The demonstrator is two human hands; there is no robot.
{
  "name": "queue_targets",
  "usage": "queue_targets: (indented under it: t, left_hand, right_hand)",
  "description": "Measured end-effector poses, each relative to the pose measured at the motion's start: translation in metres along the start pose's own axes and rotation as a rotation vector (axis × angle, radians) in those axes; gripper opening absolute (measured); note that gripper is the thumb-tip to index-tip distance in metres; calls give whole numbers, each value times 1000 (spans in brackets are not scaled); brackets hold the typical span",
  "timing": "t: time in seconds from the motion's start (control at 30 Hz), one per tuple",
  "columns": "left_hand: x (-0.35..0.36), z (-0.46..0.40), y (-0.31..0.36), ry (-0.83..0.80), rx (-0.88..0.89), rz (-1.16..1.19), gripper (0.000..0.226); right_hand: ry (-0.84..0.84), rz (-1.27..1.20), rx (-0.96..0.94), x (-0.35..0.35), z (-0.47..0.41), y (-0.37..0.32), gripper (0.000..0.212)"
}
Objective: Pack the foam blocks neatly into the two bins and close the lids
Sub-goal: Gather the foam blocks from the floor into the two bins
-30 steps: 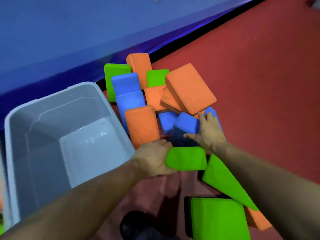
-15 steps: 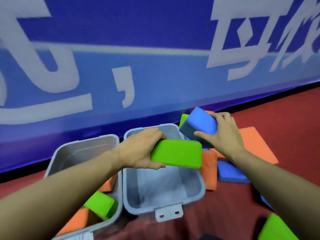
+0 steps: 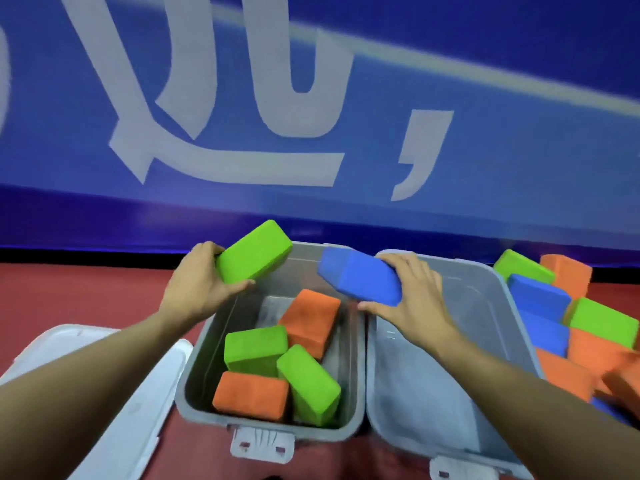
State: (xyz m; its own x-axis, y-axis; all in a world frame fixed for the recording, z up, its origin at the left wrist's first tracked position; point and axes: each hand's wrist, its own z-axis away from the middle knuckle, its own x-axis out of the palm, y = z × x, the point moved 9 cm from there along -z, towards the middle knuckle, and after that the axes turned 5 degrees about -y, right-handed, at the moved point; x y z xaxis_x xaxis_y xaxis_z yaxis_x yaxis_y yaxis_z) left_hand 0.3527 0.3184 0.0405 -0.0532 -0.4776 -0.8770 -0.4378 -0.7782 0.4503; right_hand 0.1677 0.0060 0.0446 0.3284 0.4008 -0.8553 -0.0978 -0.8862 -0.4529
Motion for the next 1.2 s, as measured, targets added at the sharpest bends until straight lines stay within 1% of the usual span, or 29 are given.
queue_targets:
  t: [0.07, 0.13, 0.23, 0.3, 0.37, 0.43, 0.5, 0.6, 0.7, 0.9, 1.07, 1.2]
  left_hand:
    - [29, -5, -27, 2, -137, 89, 76]
    - [63, -10, -43, -27, -219, 134, 76]
    - [110, -18, -65, -55, -325, 169, 76]
    - [141, -22, -86, -93, -427, 235, 76]
    - [172, -23, -102, -191, -495, 259, 74]
    - [194, -19, -108, -313, -535, 222, 73]
    - [202, -12, -104, -391, -553, 169, 77]
    - [200, -3, -89, -450, -513, 136, 82]
    - [186, 4, -72, -460, -473, 132, 78]
    - [145, 32, -17, -441, -398, 168, 70]
    - [127, 78, 28, -485, -359, 177, 70]
    - [119, 106, 79, -520, -243, 172, 70]
  right_hand:
    - [-86, 5, -68, 45, -9, -14, 80]
    - [-154, 24, -115, 88, -13, -18, 81]
    - [-194, 109, -161, 141, -14, -13, 82]
    - [-214, 176, -146, 171, -11, -6, 82]
    - [-253, 235, -98, 196, -5, 1, 84]
    - [-302, 294, -71, 215, 1, 5, 86]
    - [-349, 311, -56, 224, 2, 8, 85]
    - [-444, 308, -43, 223, 2, 9, 87]
    - [-485, 290, 0, 208, 7, 6, 89]
    - [-498, 266, 67, 153, 39, 0, 81]
    - [-472, 230, 149, 87, 77, -2, 79]
    - [-470, 212, 201, 38, 112, -2, 79]
